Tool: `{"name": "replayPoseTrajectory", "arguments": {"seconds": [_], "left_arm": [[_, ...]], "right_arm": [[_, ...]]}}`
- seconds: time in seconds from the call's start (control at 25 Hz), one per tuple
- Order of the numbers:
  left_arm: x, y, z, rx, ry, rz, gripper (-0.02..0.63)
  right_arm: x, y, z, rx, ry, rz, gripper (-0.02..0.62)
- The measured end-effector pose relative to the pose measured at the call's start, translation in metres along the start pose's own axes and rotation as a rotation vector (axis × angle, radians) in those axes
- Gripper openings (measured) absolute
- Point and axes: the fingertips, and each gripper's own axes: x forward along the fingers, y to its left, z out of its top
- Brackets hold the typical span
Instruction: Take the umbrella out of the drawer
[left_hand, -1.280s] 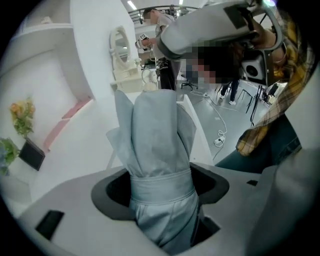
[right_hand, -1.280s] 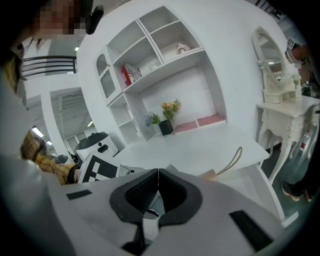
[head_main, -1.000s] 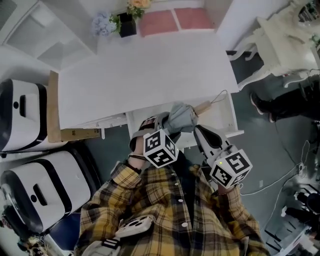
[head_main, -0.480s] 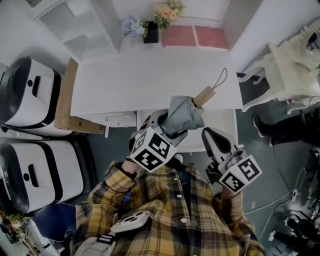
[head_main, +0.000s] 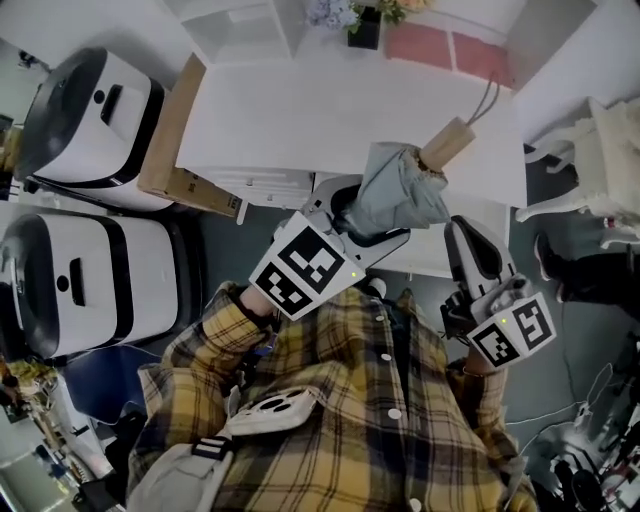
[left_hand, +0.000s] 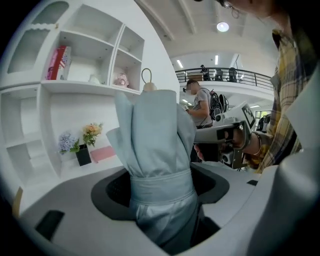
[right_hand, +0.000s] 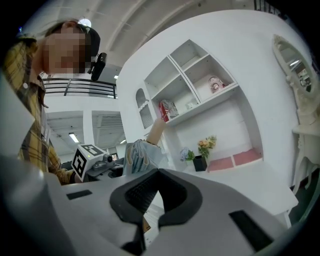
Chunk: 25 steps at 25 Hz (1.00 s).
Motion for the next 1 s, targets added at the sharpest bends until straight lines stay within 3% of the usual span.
{"name": "replayPoseTrajectory", "arguments": {"seconds": [0.36, 1.0], "left_arm": [[-0.024, -0.002, -0.008, -0.108, -0.048, 0.009, 0.331], [-0.011, -0.007, 0.003, -0.085, -0.051, -0.022, 0.331]], "right_arm": [[0.009, 0.001, -0.008, -0.028, 0.034, -0.007, 0.017], [0.012, -0.007, -0.007, -0.047, 0.048, -0.011, 0.017]]}}
